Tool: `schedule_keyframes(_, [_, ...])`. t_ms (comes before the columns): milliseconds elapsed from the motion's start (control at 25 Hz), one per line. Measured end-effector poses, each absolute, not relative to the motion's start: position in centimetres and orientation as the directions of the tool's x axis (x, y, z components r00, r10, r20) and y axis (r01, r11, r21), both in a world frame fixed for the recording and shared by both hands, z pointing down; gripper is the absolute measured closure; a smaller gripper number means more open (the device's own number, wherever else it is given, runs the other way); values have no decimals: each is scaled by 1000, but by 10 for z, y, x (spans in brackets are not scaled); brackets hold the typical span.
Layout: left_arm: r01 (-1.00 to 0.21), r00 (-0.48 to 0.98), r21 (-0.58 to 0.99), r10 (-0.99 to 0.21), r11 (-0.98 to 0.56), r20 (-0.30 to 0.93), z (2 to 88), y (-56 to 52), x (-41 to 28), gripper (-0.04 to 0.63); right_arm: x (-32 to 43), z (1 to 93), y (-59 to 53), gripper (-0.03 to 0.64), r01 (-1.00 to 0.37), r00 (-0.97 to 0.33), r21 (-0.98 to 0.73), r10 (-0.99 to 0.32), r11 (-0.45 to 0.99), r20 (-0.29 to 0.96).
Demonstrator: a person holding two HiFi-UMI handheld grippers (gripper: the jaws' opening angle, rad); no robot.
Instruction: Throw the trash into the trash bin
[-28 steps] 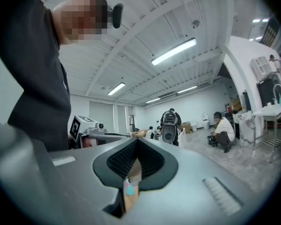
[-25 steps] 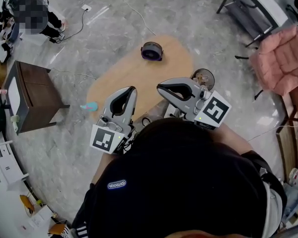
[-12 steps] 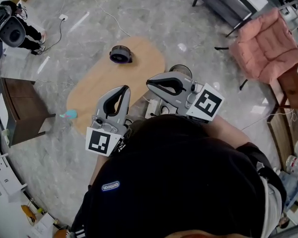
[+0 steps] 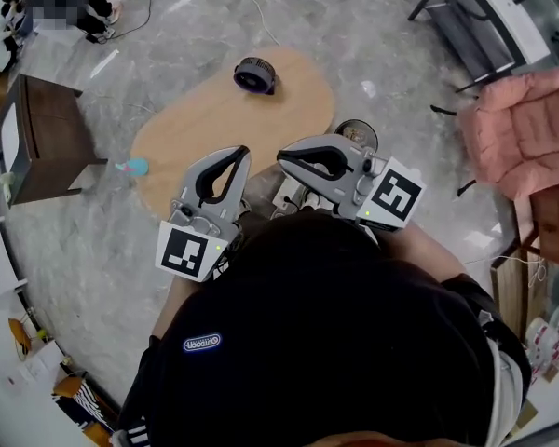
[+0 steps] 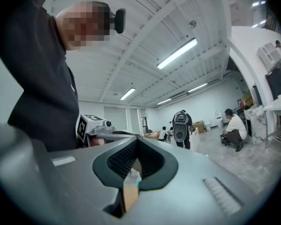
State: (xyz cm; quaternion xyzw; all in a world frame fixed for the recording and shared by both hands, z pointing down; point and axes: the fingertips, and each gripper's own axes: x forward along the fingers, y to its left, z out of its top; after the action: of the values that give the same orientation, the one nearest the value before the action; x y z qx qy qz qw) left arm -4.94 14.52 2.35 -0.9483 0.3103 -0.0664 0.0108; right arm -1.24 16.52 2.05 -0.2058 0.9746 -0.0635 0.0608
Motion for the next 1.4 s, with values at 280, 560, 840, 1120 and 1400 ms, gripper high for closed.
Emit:
schedule_keyframes(280, [-646, 751, -40, -644, -763, 146, 37, 142, -109, 594, -69, 20, 156, 587, -337, -934, -124, -348, 933, -84])
schedule_keyframes(560, [-611, 777, -96, -619, -786, 113, 24, 130, -148, 594, -113, 14, 143, 588, -389, -917, -81, -394, 918, -65])
schedule_keyframes(840, [-642, 759, -57, -644, -765, 94, 25, 116, -239, 594, -192, 10, 127, 588, -417, -907, -66, -420, 907, -41])
schedule_keyframes(1120, [-630, 771, -29, -629, -776, 99, 35, 91, -325, 594, -261, 10, 118, 588, -486, -873, -41, -487, 873, -36])
schedule_keyframes(1400, [-433, 886, -45, -434, -901, 162, 52, 64, -321, 594, -265, 11, 114, 588, -666, -743, -48, -667, 745, -48])
